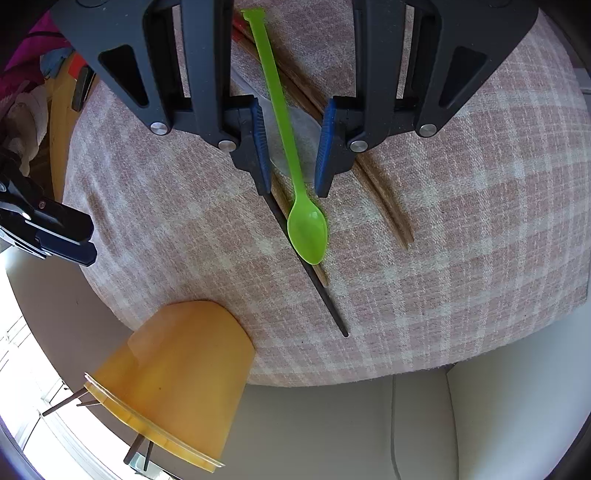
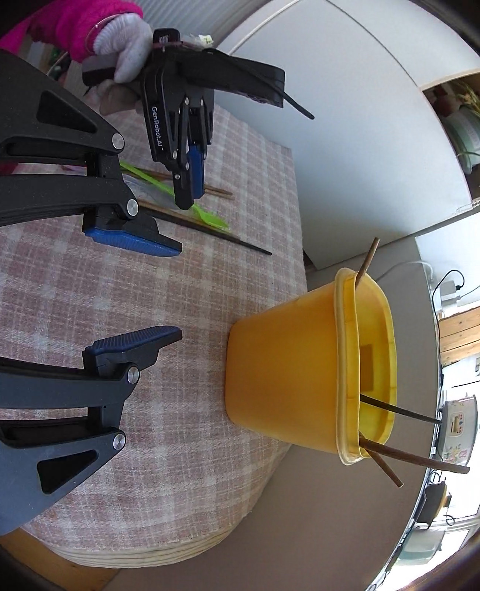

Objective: Organize utensils
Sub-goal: 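Grasp the green spoon with the left gripper while the right gripper grasps the clear plastic spoon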

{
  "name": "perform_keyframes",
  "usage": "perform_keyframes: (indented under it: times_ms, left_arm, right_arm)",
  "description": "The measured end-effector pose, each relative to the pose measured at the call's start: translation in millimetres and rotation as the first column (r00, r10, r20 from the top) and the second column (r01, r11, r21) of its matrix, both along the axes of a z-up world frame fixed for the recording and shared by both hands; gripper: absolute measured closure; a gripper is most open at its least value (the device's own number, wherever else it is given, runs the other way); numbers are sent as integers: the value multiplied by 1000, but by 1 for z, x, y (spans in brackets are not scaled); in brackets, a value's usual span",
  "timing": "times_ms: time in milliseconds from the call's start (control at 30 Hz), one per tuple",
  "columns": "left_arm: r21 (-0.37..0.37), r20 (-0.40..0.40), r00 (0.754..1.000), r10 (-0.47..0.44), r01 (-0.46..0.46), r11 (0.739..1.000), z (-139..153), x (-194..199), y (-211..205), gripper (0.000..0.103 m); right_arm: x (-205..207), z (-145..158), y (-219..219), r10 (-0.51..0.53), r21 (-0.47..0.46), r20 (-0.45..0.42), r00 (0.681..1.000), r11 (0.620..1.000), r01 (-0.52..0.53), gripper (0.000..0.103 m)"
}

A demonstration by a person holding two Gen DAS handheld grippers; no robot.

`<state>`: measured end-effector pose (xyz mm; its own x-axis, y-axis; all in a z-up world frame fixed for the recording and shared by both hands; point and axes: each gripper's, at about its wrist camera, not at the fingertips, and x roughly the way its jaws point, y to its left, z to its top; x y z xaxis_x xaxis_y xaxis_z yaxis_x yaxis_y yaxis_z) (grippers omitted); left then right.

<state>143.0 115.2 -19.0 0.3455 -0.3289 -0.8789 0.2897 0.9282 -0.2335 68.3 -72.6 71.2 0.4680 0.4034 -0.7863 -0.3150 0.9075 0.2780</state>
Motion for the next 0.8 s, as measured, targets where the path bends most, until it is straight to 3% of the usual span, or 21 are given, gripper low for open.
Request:
perform_keyframes:
  times_ms: [400, 567, 800]
  left_arm:
    - [10, -3, 1000, 20, -20, 1000, -10, 14, 16, 80]
    - [-41, -20, 999, 49, -50, 998, -12, 17, 34, 91]
    - [-74, -18, 996, 88, -89, 993, -9, 9, 63, 97]
  right_arm:
    - [10, -13, 24, 58, -18, -42, 997, 998, -59, 66]
    - [19, -20, 39, 88, -35, -58, 994, 995, -91, 66]
    - [23, -29, 64, 195, -7, -119, 973, 980, -197, 69]
